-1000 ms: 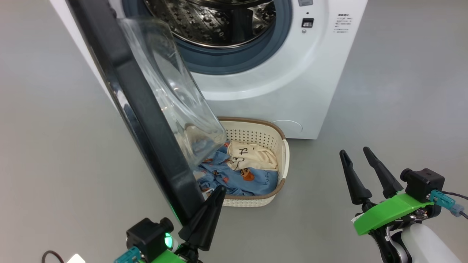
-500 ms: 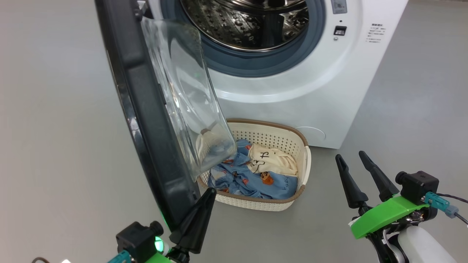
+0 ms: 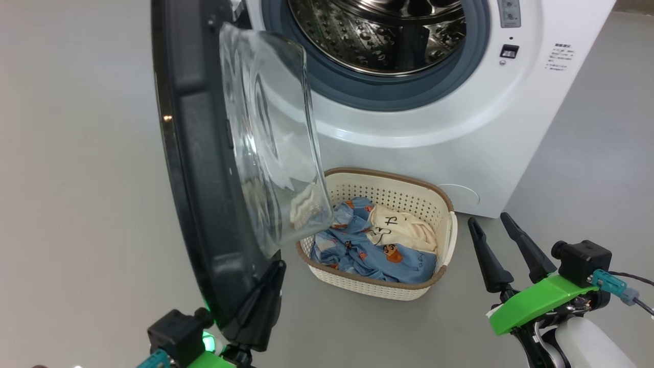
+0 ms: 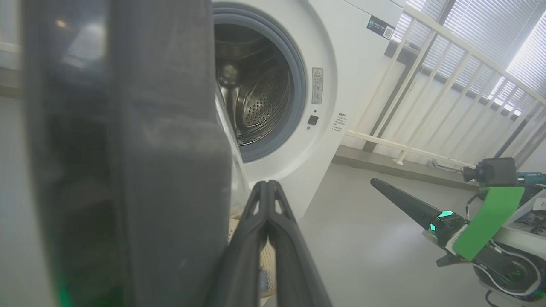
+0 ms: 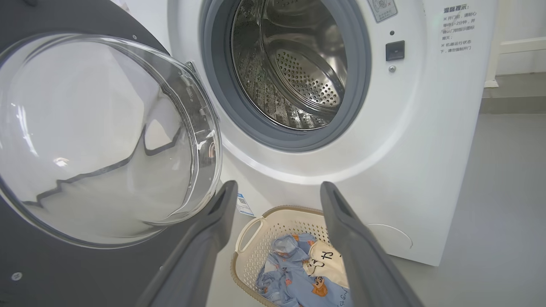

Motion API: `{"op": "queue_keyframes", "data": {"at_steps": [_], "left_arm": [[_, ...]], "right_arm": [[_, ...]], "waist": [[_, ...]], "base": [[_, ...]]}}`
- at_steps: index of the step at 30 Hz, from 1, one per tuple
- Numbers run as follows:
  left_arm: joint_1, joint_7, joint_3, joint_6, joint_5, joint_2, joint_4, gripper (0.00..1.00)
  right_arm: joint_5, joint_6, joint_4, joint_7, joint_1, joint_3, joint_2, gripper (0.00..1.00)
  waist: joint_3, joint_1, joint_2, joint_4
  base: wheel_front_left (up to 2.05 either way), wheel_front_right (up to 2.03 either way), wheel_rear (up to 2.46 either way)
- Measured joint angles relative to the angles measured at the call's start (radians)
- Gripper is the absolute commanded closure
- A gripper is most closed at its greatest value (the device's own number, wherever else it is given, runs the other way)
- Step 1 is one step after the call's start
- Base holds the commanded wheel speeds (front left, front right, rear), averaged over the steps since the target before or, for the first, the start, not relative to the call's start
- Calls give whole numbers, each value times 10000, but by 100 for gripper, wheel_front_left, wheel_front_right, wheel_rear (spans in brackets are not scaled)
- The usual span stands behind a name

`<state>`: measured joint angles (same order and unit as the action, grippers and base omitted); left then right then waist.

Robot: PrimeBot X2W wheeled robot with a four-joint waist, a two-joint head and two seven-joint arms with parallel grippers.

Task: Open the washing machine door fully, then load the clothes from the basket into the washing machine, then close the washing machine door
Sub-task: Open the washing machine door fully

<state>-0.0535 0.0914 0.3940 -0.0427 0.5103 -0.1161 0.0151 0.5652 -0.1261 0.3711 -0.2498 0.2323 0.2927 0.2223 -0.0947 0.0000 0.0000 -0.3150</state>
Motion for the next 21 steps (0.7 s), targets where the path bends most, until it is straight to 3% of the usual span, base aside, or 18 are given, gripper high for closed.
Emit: {"op": "queue_keyframes", "data": {"at_steps": [21], "left_arm": [[4,159,-1152,464,602,-439,-270,100]], "right_arm": [[2,0,59,0,-4,-40,-100,0]], "waist": [[96,0,0,-790]], "base": [[0,0,0]]}}
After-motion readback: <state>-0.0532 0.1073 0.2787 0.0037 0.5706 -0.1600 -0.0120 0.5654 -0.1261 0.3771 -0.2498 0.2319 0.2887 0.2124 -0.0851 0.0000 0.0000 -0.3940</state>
